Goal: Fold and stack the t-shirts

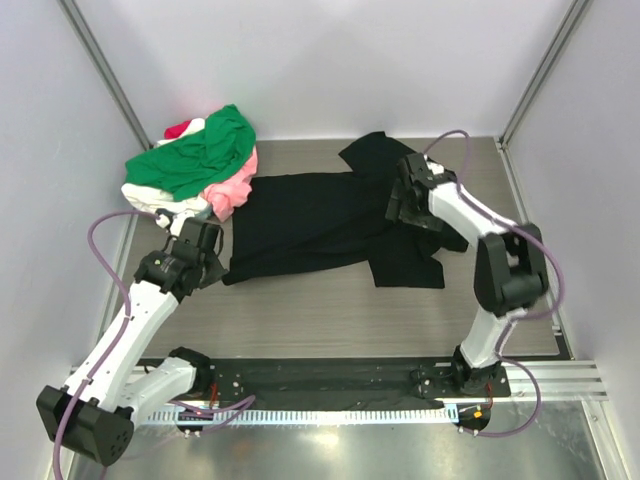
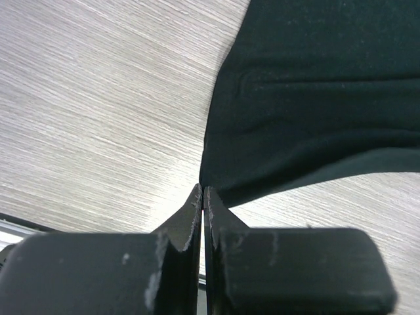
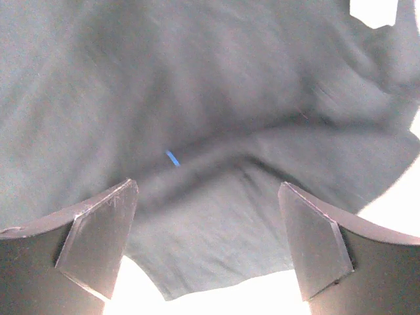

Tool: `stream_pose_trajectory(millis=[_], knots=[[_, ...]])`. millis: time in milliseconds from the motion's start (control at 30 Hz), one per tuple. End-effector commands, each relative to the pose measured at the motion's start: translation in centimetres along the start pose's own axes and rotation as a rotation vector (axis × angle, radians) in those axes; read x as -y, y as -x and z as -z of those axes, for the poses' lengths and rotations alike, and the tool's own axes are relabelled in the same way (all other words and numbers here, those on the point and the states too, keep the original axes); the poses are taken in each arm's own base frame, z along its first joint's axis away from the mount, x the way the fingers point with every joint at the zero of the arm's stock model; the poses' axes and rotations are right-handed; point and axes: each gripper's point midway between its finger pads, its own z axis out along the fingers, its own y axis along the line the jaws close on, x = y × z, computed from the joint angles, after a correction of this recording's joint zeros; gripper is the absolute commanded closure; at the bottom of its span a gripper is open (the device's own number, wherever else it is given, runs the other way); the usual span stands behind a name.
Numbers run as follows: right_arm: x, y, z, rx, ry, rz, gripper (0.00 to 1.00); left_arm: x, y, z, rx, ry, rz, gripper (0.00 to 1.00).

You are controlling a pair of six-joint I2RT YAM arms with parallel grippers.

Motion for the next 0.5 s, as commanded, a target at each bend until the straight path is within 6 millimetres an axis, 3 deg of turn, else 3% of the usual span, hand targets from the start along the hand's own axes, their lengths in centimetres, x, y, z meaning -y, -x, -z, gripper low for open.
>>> stream_pose_trajectory(millis=[0, 67, 133, 167, 267, 467], knots=[[5.3, 0.0, 5.6, 0.119, -0.119, -0.076, 0.05, 0.3, 0.6, -0.1, 0.020, -0.021, -0.022, 1.00], [7.9, -2.6, 6.8, 0.125, -0.125, -0.153, 0.05, 0.5, 0.5, -0.3, 0.012, -0.025, -0.025, 1.00], [8.6, -4.5, 6.8, 0.116, -0.105, -0.216, 0.07, 0.7, 0.4, -0.5, 0.003, -0.025, -0.034, 1.00], [9.6, -6.4, 6.6, 0.097, -0.119, -0.227, 0.08, 0.7, 0.3, -0.6, -0.004, -0.027, -0.038, 1.00], [10.6, -9.7, 5.3, 0.042, -0.127, -0.249, 0.12, 0.9, 0.3, -0.5, -0.003, -0.036, -0.037, 1.00], [10.3, -12.8, 3.0, -0.046, -0.110, -0.254, 0.17, 0.8, 0.4, -0.3, 0.010, -0.042, -0.032, 1.00]])
